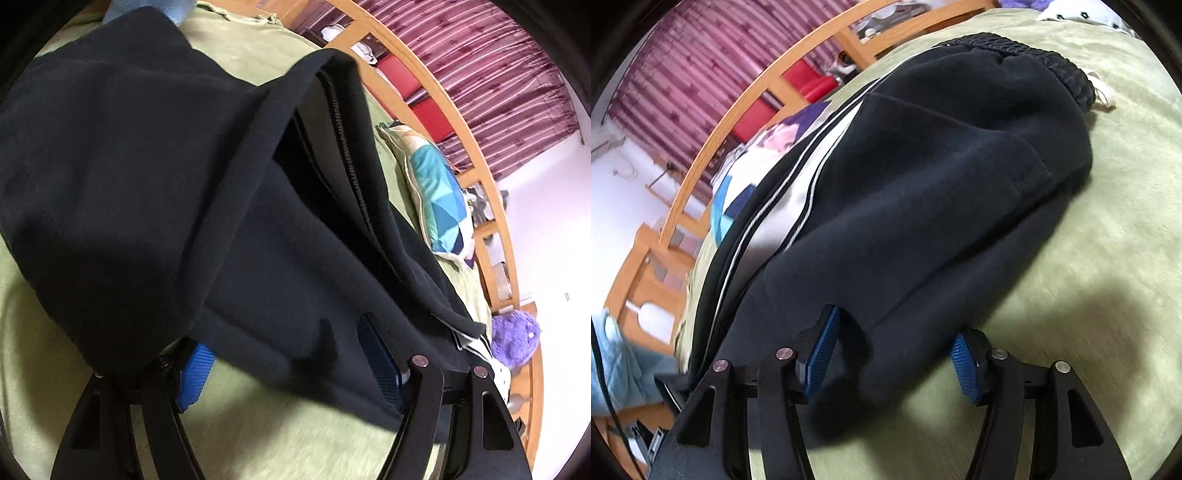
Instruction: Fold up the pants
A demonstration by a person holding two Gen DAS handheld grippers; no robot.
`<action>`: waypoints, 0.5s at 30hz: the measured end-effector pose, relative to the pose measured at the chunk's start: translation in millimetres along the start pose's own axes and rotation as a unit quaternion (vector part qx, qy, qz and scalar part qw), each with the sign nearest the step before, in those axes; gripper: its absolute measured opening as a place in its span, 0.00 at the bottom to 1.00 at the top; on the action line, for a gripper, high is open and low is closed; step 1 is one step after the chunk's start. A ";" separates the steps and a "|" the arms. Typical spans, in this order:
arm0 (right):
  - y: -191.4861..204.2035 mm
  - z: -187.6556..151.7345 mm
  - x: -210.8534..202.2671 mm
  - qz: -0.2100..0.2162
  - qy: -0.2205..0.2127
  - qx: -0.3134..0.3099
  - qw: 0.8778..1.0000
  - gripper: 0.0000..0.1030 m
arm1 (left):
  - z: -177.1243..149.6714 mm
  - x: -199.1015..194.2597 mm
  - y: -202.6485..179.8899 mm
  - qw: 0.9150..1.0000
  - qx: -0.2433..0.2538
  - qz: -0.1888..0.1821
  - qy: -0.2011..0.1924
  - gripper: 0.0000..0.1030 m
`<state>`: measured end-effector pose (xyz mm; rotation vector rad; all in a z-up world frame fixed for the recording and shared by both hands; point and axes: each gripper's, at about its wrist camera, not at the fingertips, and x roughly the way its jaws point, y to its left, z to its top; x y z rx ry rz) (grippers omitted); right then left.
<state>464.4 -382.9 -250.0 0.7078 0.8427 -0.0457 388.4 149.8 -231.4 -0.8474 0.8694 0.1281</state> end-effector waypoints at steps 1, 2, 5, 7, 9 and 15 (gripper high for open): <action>2.3 4.5 4.4 -0.001 -0.002 0.006 1.000 0.56 | 1.7 2.8 -2.6 1.000 -0.002 0.008 0.002 0.70; 4.2 7.7 8.0 -0.002 -0.004 0.011 1.000 0.51 | 3.0 6.9 -5.6 1.000 -0.010 0.021 0.003 0.67; 9.6 16.5 16.2 -0.007 -0.005 0.017 1.000 0.15 | 2.4 12.0 -13.7 0.997 -0.011 0.080 -0.008 0.31; 14.9 18.2 12.2 -0.014 -0.007 0.015 1.000 0.12 | 1.2 11.7 -15.4 0.996 0.006 0.090 -0.007 0.16; 16.4 16.6 -2.1 -0.021 -0.024 0.016 0.999 0.10 | -3.2 2.7 -15.9 0.997 0.016 0.080 -0.009 0.11; 14.0 -3.2 -58.6 -0.033 -0.044 0.005 0.998 0.08 | -36.0 -38.1 -14.2 0.996 0.048 0.071 -0.006 0.08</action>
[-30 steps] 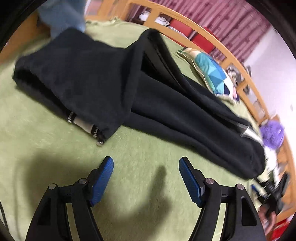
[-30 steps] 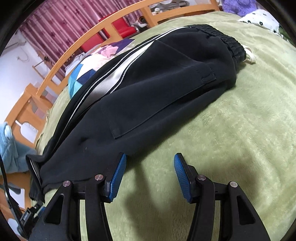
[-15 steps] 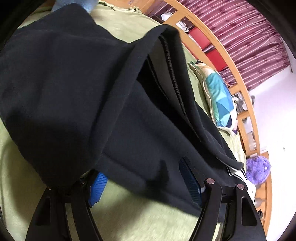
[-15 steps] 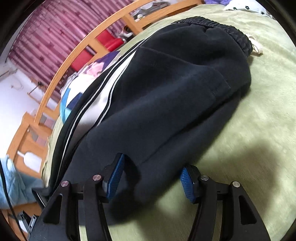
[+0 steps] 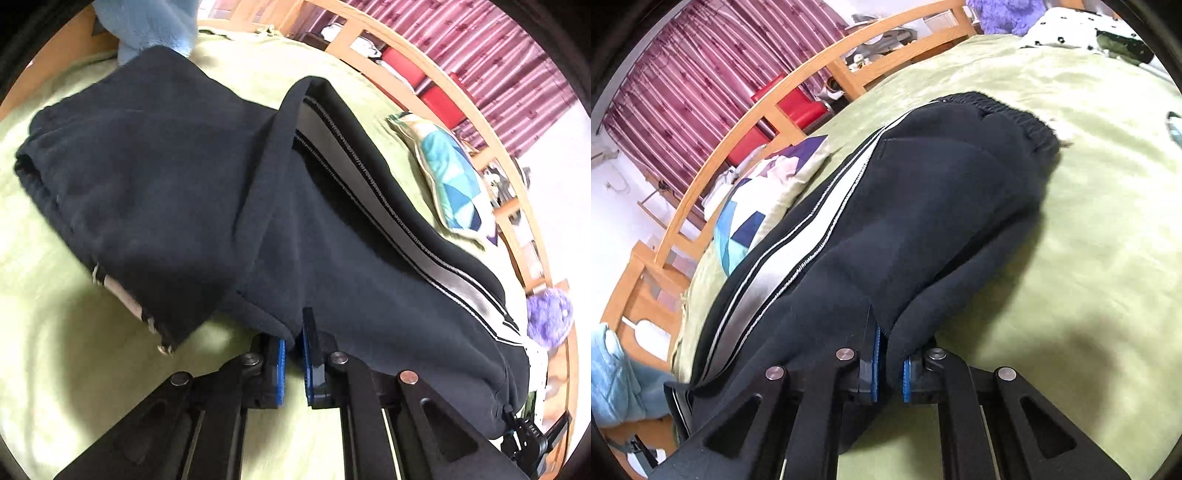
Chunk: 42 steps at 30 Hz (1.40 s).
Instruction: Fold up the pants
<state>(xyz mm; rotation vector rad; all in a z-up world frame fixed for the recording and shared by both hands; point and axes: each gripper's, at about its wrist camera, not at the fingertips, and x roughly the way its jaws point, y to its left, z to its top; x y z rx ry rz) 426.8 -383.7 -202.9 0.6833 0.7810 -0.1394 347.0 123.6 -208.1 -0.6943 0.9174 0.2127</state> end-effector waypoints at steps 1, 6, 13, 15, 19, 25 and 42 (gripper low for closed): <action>-4.7 -2.4 -7.7 0.002 0.002 0.003 1.000 0.08 | -8.2 -6.1 1.6 1.000 0.003 -0.003 0.003 0.08; -44.2 -24.5 -72.5 -0.008 0.017 0.016 1.000 0.08 | -63.8 -39.5 12.7 0.999 0.014 -0.005 0.033 0.08; -101.2 -60.8 -185.7 -0.074 0.007 -0.037 0.997 0.08 | -159.6 -104.6 15.3 0.994 0.077 -0.016 0.079 0.08; -122.7 -73.1 -212.1 -0.085 0.008 -0.033 0.996 0.08 | -179.5 -120.8 15.3 0.992 0.091 -0.022 0.081 0.08; -142.4 -94.9 -238.9 -0.125 0.029 -0.046 0.991 0.13 | -194.5 -134.5 16.4 0.990 0.110 -0.022 0.084 0.09; -135.5 -127.3 -277.3 -0.134 0.020 -0.086 0.987 0.22 | -193.5 -144.9 23.6 0.990 0.097 -0.040 0.094 0.10; -33.1 -189.9 -338.4 -0.030 -0.040 -0.193 0.980 0.33 | -211.8 -227.3 49.5 0.986 0.156 -0.044 0.030 0.19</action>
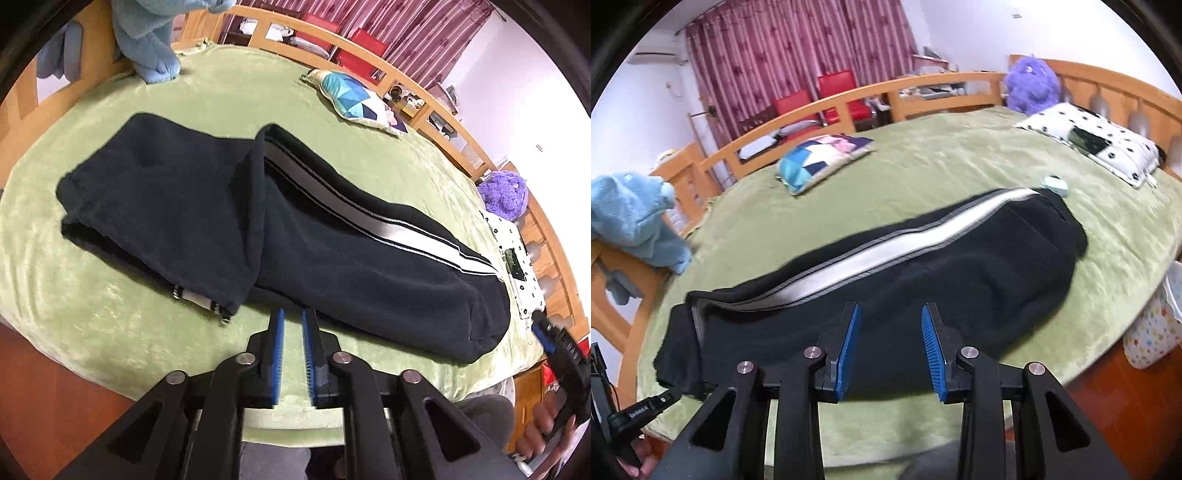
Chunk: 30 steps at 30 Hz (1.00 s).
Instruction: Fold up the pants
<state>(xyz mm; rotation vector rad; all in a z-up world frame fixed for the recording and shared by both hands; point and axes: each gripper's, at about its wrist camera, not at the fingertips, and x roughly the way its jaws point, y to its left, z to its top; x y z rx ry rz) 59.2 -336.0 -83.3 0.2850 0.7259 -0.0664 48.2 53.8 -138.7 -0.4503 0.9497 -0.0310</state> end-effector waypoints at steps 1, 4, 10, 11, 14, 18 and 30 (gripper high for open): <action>7.5 4.1 -0.4 0.014 -0.003 -0.004 1.000 0.33 | 2.3 -0.9 0.5 1.000 0.003 0.005 -0.005 0.33; 26.8 16.3 0.8 0.014 -0.011 -0.020 1.000 0.33 | 1.6 -15.3 16.4 0.999 0.007 0.024 -0.032 0.42; 52.2 35.9 18.5 0.067 -0.009 -0.026 0.997 0.34 | 11.3 -10.1 40.8 0.999 0.006 0.029 -0.030 0.46; 53.8 35.2 23.4 0.067 -0.008 -0.029 0.997 0.34 | 12.8 -7.3 40.5 0.999 0.010 0.026 -0.026 0.48; 55.8 27.5 40.6 0.059 0.001 -0.053 0.997 0.34 | 16.3 6.7 33.8 0.999 0.030 0.031 -0.015 0.53; 47.6 16.1 56.2 0.033 0.039 -0.070 0.996 0.34 | 18.5 40.2 21.3 0.998 0.042 0.040 0.007 0.54; 9.1 9.6 67.2 -0.041 0.061 -0.071 0.995 0.43 | 59.1 73.3 15.4 0.989 0.098 0.107 -0.008 0.07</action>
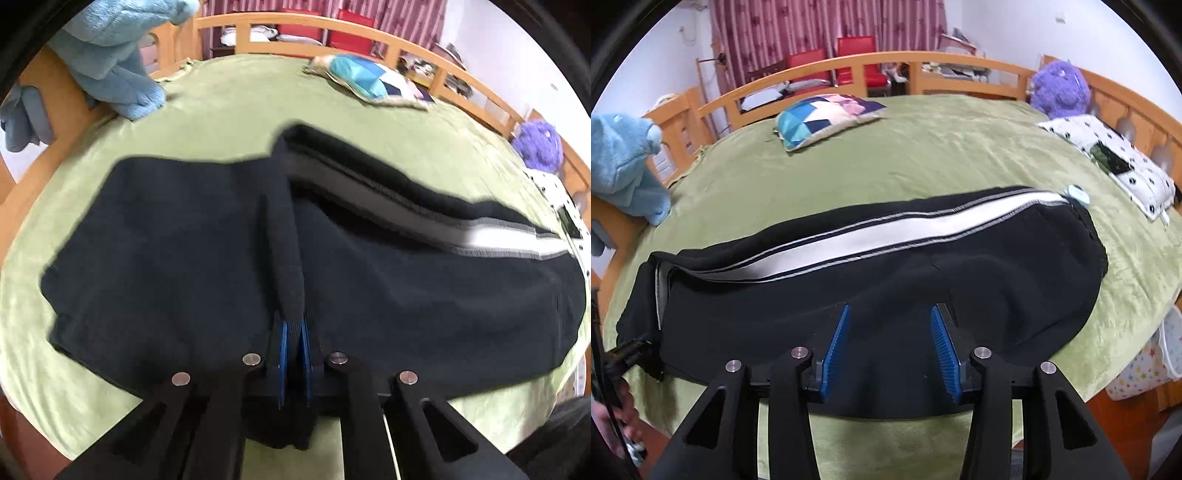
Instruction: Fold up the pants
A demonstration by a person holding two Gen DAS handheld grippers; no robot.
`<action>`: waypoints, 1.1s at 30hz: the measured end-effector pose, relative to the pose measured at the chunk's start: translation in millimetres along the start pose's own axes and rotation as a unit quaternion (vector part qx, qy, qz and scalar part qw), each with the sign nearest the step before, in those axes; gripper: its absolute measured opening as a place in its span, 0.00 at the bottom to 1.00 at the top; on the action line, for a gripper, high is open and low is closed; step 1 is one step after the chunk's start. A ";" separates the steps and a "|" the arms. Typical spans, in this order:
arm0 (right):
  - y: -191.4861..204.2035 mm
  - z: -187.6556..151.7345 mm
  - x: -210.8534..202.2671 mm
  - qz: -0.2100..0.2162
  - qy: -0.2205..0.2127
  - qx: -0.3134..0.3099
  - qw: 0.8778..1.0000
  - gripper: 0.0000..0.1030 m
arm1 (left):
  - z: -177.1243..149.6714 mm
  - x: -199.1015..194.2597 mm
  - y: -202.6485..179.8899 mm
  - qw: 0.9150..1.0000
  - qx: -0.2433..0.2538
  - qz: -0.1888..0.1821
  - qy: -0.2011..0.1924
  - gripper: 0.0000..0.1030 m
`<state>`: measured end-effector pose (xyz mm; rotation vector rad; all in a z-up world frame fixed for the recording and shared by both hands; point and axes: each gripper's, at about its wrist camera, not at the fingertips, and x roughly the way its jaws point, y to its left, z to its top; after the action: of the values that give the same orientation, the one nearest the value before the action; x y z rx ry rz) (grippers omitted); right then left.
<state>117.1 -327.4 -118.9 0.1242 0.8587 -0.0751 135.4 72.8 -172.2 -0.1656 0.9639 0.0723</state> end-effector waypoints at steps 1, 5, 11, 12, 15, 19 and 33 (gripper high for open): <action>-4.3 1.3 2.7 0.000 0.003 0.006 1.000 0.43 | 10.5 -4.5 5.9 1.000 0.000 0.010 -0.012 0.07; -13.6 2.5 7.4 -0.005 0.008 0.021 1.000 0.43 | 52.4 -6.8 21.5 0.998 0.000 0.042 -0.045 0.07; -20.0 1.2 16.6 -0.023 0.018 0.031 0.999 0.43 | 124.1 11.0 37.0 0.993 -0.003 0.103 -0.063 0.12; -20.7 1.6 18.3 -0.023 0.021 0.035 0.999 0.43 | 131.4 12.5 39.2 0.992 -0.006 0.108 -0.058 0.12; -20.2 3.0 23.1 -0.025 0.026 0.040 0.999 0.43 | 145.3 5.6 44.0 0.987 -0.004 0.147 -0.067 0.51; -11.2 3.2 26.5 -0.029 0.025 0.026 0.999 0.43 | 142.5 -16.5 52.7 0.989 -0.008 0.114 -0.092 0.64; 11.7 -1.4 46.7 -0.029 0.048 0.018 0.998 0.43 | 49.9 40.7 3.0 1.000 0.016 -0.017 0.011 0.68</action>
<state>147.8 -316.4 -154.4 0.1377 0.9579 -0.1398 198.6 83.8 -178.1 -0.1541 0.9831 0.0241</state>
